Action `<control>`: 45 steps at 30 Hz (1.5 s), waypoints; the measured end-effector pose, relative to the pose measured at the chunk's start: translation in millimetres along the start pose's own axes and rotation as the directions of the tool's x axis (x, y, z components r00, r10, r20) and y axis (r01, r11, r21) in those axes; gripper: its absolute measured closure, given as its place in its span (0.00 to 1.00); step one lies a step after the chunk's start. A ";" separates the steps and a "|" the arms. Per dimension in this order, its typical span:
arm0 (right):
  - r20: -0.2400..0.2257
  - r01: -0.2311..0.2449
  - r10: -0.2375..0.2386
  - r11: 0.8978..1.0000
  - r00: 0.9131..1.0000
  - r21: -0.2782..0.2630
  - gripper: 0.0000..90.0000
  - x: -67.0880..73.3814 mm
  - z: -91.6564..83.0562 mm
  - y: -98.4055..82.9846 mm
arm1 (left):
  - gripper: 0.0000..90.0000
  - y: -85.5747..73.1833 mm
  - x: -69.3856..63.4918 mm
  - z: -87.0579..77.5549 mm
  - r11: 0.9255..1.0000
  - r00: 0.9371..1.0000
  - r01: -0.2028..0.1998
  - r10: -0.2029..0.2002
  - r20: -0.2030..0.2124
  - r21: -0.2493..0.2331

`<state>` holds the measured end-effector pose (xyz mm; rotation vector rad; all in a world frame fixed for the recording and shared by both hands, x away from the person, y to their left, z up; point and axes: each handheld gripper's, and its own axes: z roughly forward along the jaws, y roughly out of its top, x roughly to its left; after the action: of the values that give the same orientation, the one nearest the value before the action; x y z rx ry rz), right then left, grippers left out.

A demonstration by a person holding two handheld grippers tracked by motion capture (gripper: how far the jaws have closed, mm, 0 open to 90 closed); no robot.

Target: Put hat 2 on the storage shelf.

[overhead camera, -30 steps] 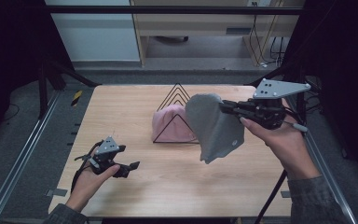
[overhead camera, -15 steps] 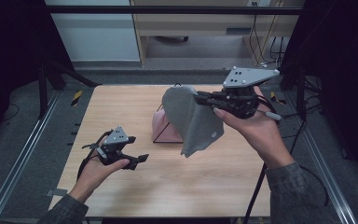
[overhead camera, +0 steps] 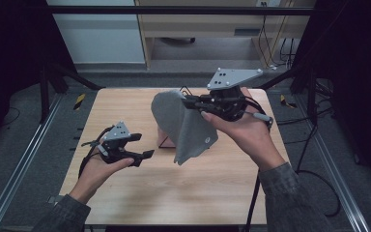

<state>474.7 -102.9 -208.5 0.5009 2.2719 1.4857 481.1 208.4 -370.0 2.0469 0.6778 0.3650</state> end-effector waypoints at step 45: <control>0.105 -0.121 0.124 0.992 0.987 -0.039 0.96 -25.7 0.0 -28.5 | 0.97 78.2 8.2 -12.6 0.997 0.998 -0.041 0.038 -0.041 -0.058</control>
<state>494.5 -126.2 -231.7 0.7052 2.1648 1.5128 506.5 188.5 -297.2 2.0040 0.6444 0.4452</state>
